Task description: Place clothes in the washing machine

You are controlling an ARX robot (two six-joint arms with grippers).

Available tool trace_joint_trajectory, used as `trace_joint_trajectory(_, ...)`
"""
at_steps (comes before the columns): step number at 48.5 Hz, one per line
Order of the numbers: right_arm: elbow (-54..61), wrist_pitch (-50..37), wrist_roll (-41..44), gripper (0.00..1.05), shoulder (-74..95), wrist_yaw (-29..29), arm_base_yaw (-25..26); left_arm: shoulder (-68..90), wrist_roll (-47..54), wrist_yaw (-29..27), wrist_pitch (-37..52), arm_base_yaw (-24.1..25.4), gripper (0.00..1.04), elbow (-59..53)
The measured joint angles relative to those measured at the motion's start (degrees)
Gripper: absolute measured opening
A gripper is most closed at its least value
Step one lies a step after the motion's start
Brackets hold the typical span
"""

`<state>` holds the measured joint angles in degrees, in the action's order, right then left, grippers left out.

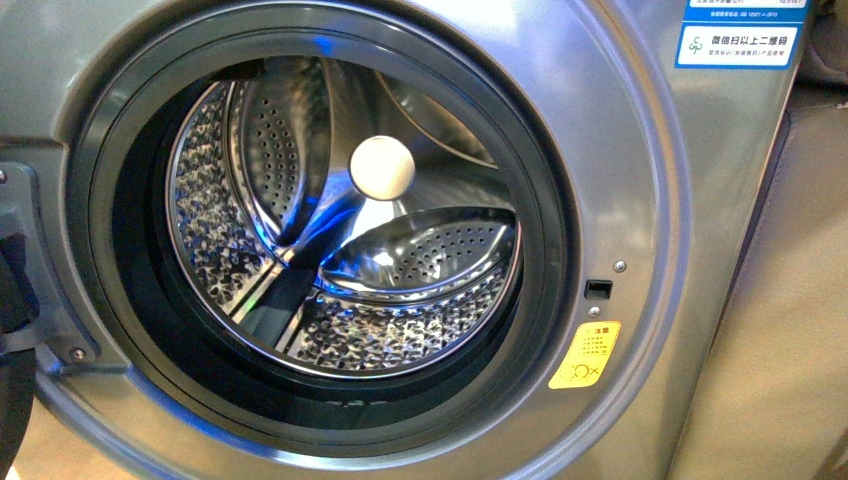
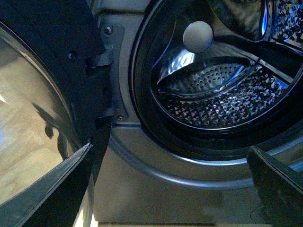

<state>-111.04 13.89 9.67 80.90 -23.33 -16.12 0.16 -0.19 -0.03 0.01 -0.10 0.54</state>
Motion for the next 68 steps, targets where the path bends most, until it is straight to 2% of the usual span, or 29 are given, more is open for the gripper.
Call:
trace_joint_trajectory(7, -1.7, 1.3, 2.1, 0.06, 1.4, 4.1, -9.4, 0.0, 0.0, 0.0, 0.0, 0.0, 0.98, 0.0)
trace_joint_trajectory(13, -2.3, 1.5, 2.6, 0.06, 2.7, 3.7, -12.5, 0.0, 0.0, 0.0, 0.0, 0.0, 0.98, 0.0)
trace_joint_trajectory(51, -2.4, 0.6, 2.1, 0.06, 3.1, 3.5, -12.9, 0.0, 0.0, 0.0, 0.0, 0.0, 0.98, 0.0)
trace_joint_trajectory(52, -2.4, 0.6, 2.1, 0.06, 3.1, 3.5, -12.9, 0.2, -0.7, 1.1, 0.6, 0.6, 0.98, -0.1)
trace_joint_trajectory(54, -2.4, 0.6, 2.1, 0.06, 3.1, 3.6, -12.9, 3.5, -7.2, 15.8, 9.5, 5.6, 0.98, -0.2)
trace_joint_trajectory(55, -2.4, 0.6, 2.1, 0.06, 3.1, 3.6, -12.9, 4.2, -7.8, 18.2, 11.2, 6.6, 0.98, -0.2)
trace_joint_trajectory(57, -2.4, 0.6, 2.1, 0.06, 3.1, 3.5, -12.9, 8.8, -14.7, 29.2, 20.7, 12.2, 0.98, -0.1)
trace_joint_trajectory(59, -2.4, 0.6, 2.1, 0.06, 3.1, 3.3, -12.9, 12.0, -17.7, 34.5, 25.6, 15.0, 0.98, 0.0)
trace_joint_trajectory(63, -2.4, 0.6, 2.1, 0.06, 3.1, 3.5, -12.9, 17.6, -22.6, 39.4, 32.0, 17.6, 0.98, 2.1)
trace_joint_trajectory(68, -2.4, 0.6, 2.1, 0.06, 3.1, 3.5, -12.9, 21.0, -25.2, 40.6, 33.8, 16.7, 0.98, 8.0)
